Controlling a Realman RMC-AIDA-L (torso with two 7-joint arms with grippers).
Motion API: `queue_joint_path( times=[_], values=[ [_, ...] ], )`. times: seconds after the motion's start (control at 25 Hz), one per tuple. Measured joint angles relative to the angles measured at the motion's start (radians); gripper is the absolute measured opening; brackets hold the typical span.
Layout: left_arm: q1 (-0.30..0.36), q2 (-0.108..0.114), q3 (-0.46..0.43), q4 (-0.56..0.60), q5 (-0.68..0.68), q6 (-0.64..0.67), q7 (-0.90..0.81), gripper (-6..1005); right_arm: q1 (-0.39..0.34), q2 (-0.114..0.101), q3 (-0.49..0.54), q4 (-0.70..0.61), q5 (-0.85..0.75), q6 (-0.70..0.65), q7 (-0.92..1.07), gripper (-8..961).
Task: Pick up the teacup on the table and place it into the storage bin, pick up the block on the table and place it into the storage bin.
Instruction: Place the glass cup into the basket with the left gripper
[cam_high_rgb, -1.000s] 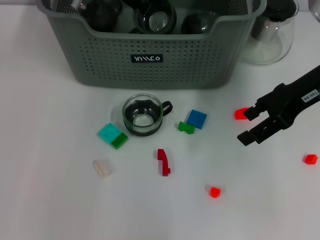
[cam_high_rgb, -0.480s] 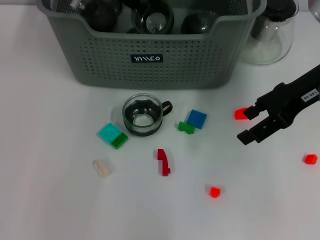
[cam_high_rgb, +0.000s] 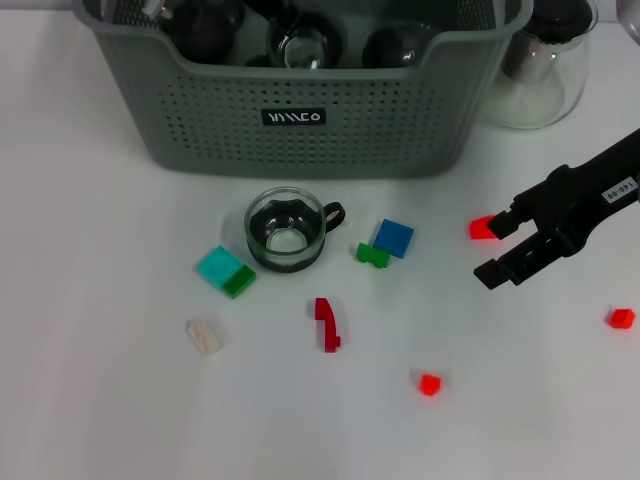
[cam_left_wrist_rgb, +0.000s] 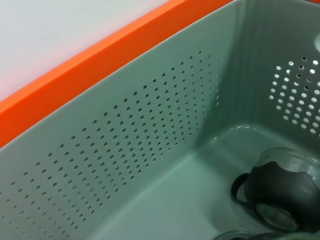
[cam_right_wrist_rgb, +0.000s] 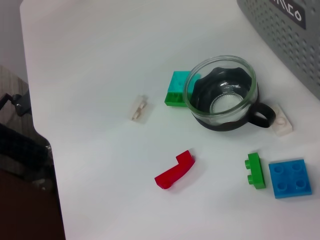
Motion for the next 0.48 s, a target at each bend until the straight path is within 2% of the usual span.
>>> queue_joint_path(
  times=[0.16, 0.4, 0.48],
  values=[
    [0.002, -0.002, 0.000, 0.001, 0.000, 0.000, 0.001, 129, 0.000, 0.000, -0.001, 0.000, 0.000, 0.000, 0.001, 896],
    [0.003, 0.000, 0.000, 0.014, 0.000, 0.011, 0.001, 311, -0.001, 0.000, -0.002, 0.000, -0.001, -0.001, 0.002, 897],
    [0.006, 0.002, -0.002, 0.030, 0.000, 0.021, -0.003, 324, -0.002, 0.000, -0.002, 0.000, -0.001, -0.003, 0.002, 897]
  ],
)
